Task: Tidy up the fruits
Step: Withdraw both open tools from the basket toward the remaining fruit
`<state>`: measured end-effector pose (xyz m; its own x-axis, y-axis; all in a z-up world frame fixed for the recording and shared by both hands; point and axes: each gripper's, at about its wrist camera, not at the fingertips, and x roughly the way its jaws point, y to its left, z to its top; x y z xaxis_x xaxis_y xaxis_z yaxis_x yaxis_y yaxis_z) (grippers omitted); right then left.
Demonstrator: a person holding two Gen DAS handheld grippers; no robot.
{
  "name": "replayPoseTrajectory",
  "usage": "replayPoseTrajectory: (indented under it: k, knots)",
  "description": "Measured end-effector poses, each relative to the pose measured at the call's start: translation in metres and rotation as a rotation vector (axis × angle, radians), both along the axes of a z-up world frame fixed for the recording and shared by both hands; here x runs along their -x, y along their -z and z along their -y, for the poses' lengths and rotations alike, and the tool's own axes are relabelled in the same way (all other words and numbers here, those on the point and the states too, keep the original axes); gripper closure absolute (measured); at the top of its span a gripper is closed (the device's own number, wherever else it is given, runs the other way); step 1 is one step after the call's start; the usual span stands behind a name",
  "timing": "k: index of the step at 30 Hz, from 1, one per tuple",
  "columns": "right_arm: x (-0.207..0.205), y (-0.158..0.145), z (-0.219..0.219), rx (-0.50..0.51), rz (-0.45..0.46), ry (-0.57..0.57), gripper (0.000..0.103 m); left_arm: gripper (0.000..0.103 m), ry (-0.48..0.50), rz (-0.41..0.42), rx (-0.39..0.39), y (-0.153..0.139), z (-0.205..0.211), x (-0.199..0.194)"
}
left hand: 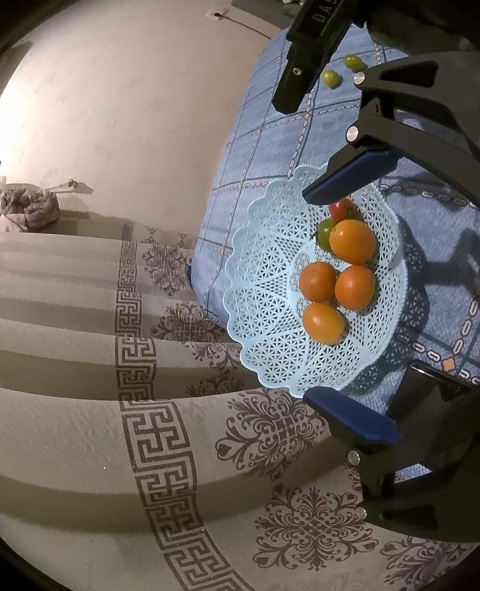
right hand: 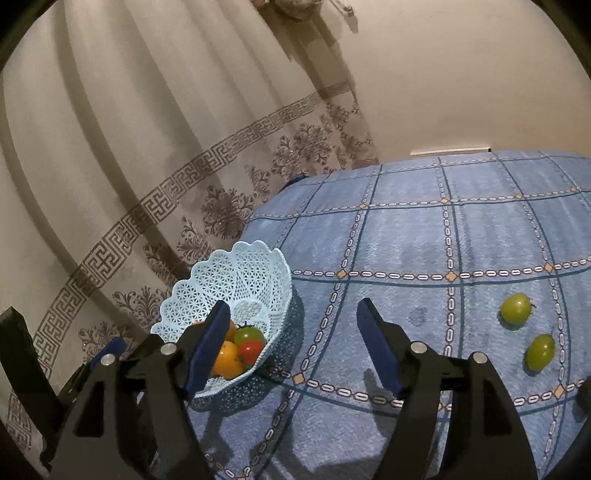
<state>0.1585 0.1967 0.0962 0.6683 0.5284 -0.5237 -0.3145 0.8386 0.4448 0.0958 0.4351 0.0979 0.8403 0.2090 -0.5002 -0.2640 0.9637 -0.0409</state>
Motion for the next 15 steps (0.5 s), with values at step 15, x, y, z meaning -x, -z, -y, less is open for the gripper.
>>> replayPoseTrajectory:
  k: [15]
  knots:
    - [0.018,-0.001,0.024,-0.015,0.028,0.06,0.02,0.003,0.03,0.005,-0.02,-0.004,0.014,0.011]
